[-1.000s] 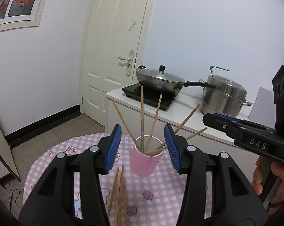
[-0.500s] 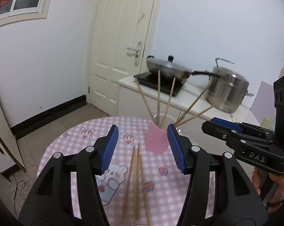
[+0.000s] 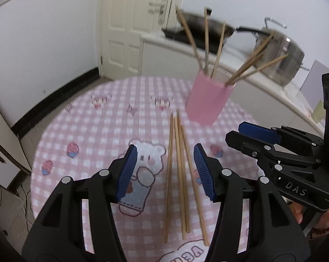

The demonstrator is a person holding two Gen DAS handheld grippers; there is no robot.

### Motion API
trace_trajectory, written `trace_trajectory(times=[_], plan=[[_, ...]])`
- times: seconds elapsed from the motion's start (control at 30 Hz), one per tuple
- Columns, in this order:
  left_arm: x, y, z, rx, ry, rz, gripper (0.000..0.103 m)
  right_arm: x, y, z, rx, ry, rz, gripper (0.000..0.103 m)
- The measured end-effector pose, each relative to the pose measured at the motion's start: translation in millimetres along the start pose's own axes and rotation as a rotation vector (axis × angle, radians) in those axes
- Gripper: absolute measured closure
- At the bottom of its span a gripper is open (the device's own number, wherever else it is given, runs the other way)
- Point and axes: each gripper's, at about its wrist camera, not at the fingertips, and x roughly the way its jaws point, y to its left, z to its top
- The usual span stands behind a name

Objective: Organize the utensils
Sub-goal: 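Grasp a chopstick from the pile with the left tool while the right tool approaches the pile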

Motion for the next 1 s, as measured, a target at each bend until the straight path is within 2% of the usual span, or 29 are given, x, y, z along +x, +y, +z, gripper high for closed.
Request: trace_trajectory(times=[0.33, 0.73, 0.77, 0.87, 1.0], plan=[[68.3, -3.4, -6.7, 0.029, 0.13, -0.006, 0.049, 36.9, -28.6, -16.5, 0.066, 0.086, -0.007, 0.071], [108.5, -10.5, 1.6, 0.095, 0.175, 0.048, 0.049, 51.0, -49.2, -16.7, 0.112, 0.107, 0.023, 0.071], [109.7, -10.0, 2.8, 0.092, 0.177, 0.047, 0.051, 51.1, -49.9, -16.2, 0.112, 0.107, 0.023, 0.071], [115.9, -10.4, 9.8, 0.086, 0.19, 0.047, 0.067, 53.5, -51.5, -13.1, 0.114, 0.107, 0.024, 0.071], [125.2, -15.7, 11.5, 0.133, 0.211, 0.082, 0.069, 54.4, -52.9, -12.8, 0.118, 0.11, 0.021, 0.07]])
